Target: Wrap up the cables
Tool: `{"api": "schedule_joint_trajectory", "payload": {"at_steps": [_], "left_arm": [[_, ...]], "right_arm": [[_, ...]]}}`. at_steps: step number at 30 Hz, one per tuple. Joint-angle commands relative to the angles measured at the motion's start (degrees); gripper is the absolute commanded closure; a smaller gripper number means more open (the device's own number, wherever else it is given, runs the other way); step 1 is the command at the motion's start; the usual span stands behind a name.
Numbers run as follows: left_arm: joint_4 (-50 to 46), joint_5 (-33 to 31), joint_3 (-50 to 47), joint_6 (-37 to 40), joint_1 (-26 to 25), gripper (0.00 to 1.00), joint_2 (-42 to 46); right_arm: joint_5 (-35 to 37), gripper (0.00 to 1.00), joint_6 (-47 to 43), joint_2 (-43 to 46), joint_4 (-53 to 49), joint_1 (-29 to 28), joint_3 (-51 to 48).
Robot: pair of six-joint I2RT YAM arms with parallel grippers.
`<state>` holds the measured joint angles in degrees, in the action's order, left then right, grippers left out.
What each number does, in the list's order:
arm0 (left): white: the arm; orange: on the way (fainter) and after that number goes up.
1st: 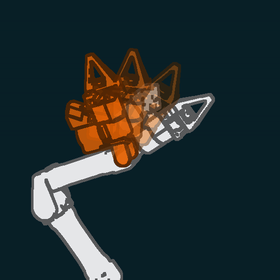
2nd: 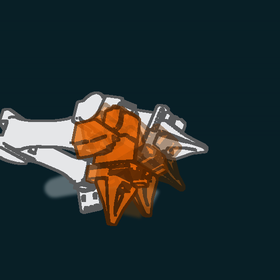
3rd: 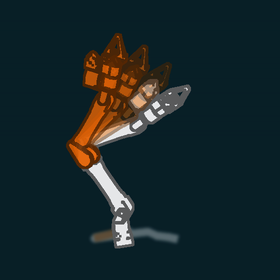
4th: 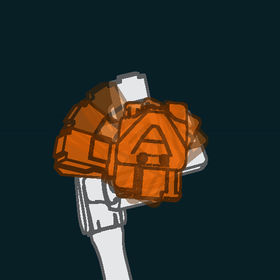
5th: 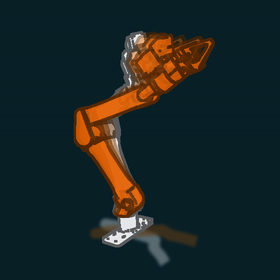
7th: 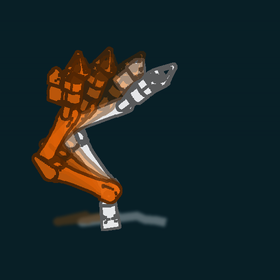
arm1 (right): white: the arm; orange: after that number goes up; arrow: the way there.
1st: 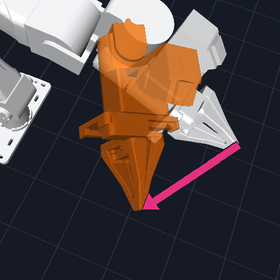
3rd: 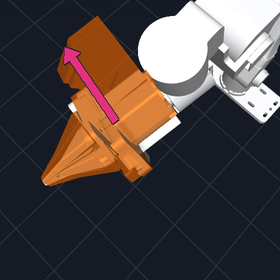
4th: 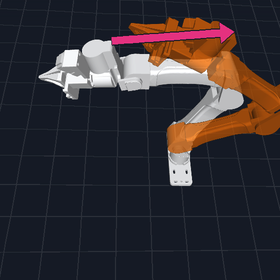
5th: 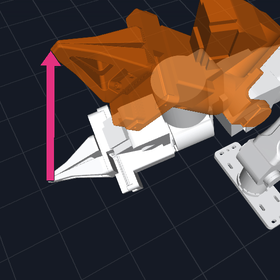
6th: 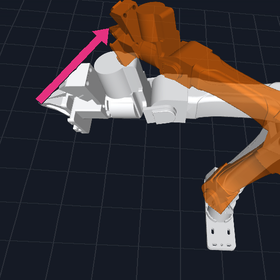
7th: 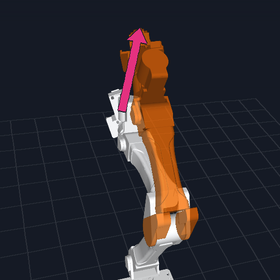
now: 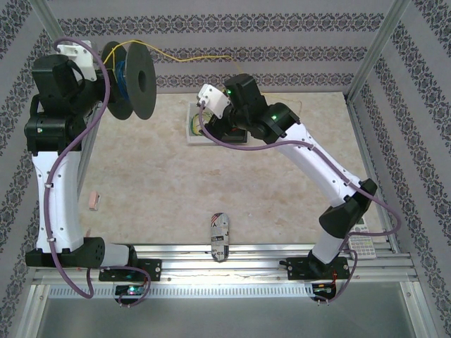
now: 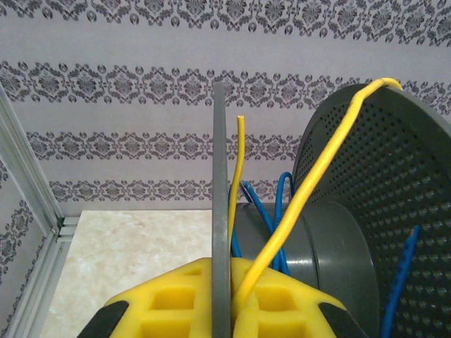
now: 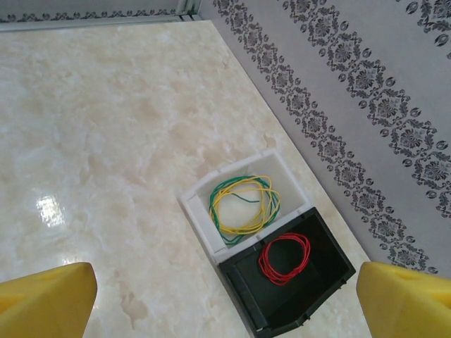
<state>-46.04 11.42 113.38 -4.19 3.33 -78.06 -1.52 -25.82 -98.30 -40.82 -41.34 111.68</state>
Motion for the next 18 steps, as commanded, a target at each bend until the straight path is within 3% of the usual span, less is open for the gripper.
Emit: {"api": "schedule_joint_trajectory", "payload": {"at_steps": [1,9,18], "left_arm": [[1.85,1.23,0.58,-1.27,-0.26,1.0,1.24],[2.98,2.88,-3.28,-1.73,-0.26,1.0,2.23],[0.31,6.29,0.58,-2.41,-0.26,1.0,1.71]], "right_arm": [[-5.12,0.05,-2.92,6.89,2.97,0.87,-1.7],[-11.8,0.05,-4.31,16.59,13.46,5.47,-8.87],[-14.3,0.08,-3.4,9.02,21.91,16.26,-8.5]]}}
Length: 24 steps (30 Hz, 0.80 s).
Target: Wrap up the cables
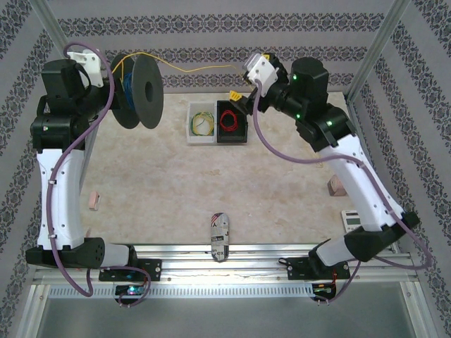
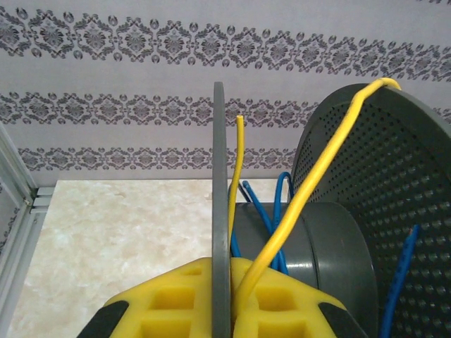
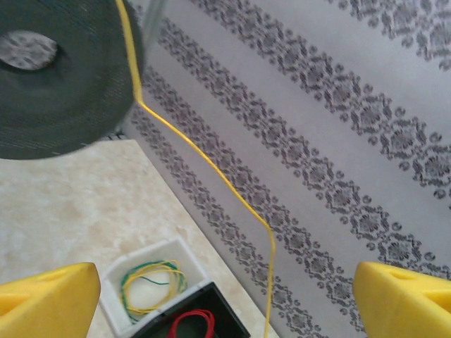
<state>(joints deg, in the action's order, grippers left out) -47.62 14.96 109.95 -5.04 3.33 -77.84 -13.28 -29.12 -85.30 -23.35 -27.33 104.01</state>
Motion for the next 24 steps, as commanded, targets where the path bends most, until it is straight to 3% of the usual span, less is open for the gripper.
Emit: {"api": "schedule_joint_trajectory", "payload": {"at_steps": [1,11,14,15,16,17,20,24], "left_arm": [[1.2,3.13,4.95,-1.49,-0.26,1.0,1.25],[-4.68,6.87,13.61,-0.44,-0.26,1.0,-0.7],[-6.97,7.66,15.88,0.36,-0.27,1.0,-1.24],[-7.8,7.74,16.41,0.83,-0.26,1.0,-1.26],[-8.55,7.88,16.74,1.22,-0.25,1.0,-1.33],[-9.28,8.04,16.98,1.58,-0.26,1.0,-1.27],[-12.31,9.79,18.78,3.1,-0.26,1.0,-1.9],[-19.74,14.74,24.77,6.31,-0.26,1.0,-4.4]], "right_arm": [[-2.81,0.09,0.03,-5.54,5.17,3.1,0.04],[-6.22,0.17,2.34,-21.35,8.15,8.71,11.92],[-6.96,0.4,2.83,-25.06,6.29,9.45,16.05],[-7.55,0.55,3.25,-26.27,5.76,9.86,17.48],[-7.78,0.83,3.52,-27.24,5.4,10.06,18.51],[-7.14,1.0,3.68,-28.11,5.66,10.11,19.32],[-6.66,1.0,4.69,-32.46,4.29,10.68,25.11],[-5.97,1.0,6.98,-44.72,-4.27,11.7,46.21]]}}
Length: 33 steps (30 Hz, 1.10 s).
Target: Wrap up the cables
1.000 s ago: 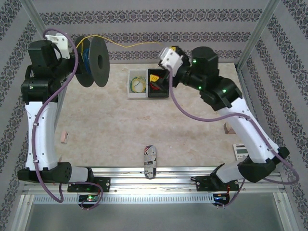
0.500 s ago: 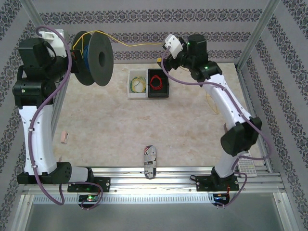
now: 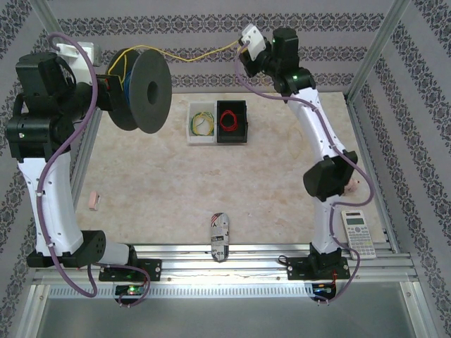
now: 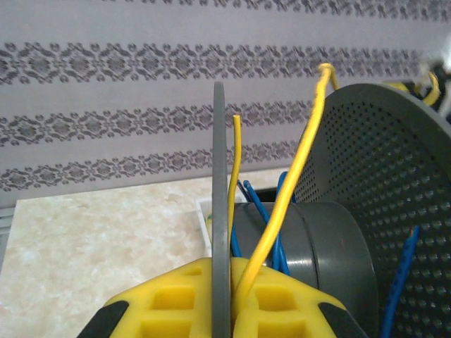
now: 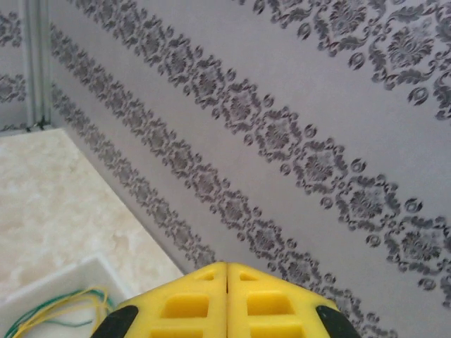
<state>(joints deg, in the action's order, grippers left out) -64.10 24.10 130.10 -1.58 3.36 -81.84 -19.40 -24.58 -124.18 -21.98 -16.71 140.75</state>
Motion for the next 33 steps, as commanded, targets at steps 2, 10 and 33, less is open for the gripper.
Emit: {"api": "schedule_joint_trajectory", "payload": {"at_steps": [2,10,33], "left_arm": [[-4.73,7.69,5.75,4.19,-0.28,1.0,-0.26],[-2.79,10.33,5.03,4.17,0.11,1.0,1.85],[44.59,-16.59,-12.82,-21.25,2.16,1.0,4.01]], "right_arm": [[0.84,1.0,3.28,-12.52,-8.28,1.58,20.6],[0.95,1.0,7.56,-16.03,-4.71,4.23,19.92],[10.11,1.0,0.21,4.82,-17.55,-17.22,-14.96]]}}
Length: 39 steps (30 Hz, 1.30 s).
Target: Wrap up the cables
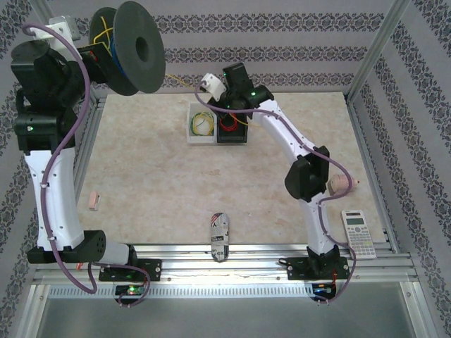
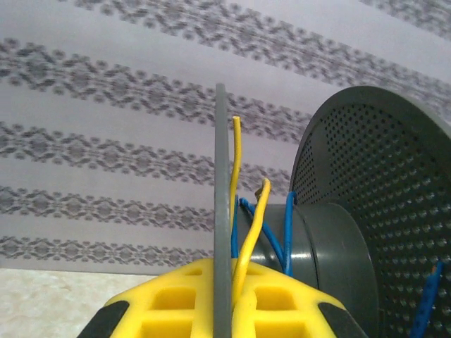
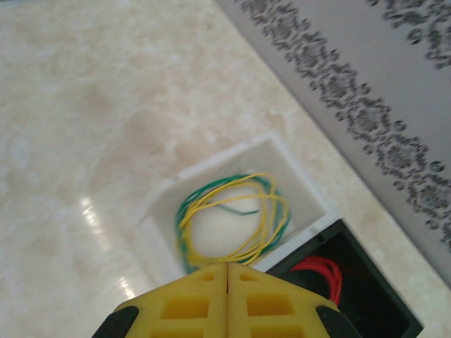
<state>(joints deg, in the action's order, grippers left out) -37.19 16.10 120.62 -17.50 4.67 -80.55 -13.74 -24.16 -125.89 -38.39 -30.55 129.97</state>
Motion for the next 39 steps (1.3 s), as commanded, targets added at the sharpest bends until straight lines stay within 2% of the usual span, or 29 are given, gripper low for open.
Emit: {"api": "schedule_joint_trajectory", "payload": {"at_steps": [1,5,10,16,21,25,34,39], "left_arm": [[19.28,-10.17,-5.33,-5.64,0.83,1.0,2.77],[23.1,-14.25,-10.17,-6.03,-0.43,1.0,1.56],[23.4,-21.74,-11.1,1.61,-6.24,1.0,-2.33],[20.78,-28.58,-11.13,11.42,-12.59,1.0,-6.11],[16.96,-30.44,-14.27,16.83,-15.05,1.0,-5.74],[13.49,-28.21,-19.53,20.26,-15.35,1.0,-2.71],[-3.18,-11.7,-22.27,30.89,-16.2,1.0,1.38],[-10.62,-10.54,-22.66,35.97,-17.21,1.0,2.66]], "right_arm": [[5.19,1.0,-0.38,8.23,-1.93,-4.98,-5.53],[9.71,1.0,-2.8,13.0,-5.55,-12.14,-7.6],[14.85,1.0,-7.3,16.18,-9.12,-20.12,-5.15],[18.43,1.0,-10.47,14.53,-12.84,-23.72,5.17],[22.7,1.0,-13.37,11.18,-16.26,-23.9,16.71],[25.94,1.0,-16.13,11.14,-14.54,-22.97,20.3],[25.19,1.0,-15.59,10.57,-12.15,-17.87,22.88],[24.37,1.0,-15.23,10.24,-11.18,-15.9,23.12]]}}
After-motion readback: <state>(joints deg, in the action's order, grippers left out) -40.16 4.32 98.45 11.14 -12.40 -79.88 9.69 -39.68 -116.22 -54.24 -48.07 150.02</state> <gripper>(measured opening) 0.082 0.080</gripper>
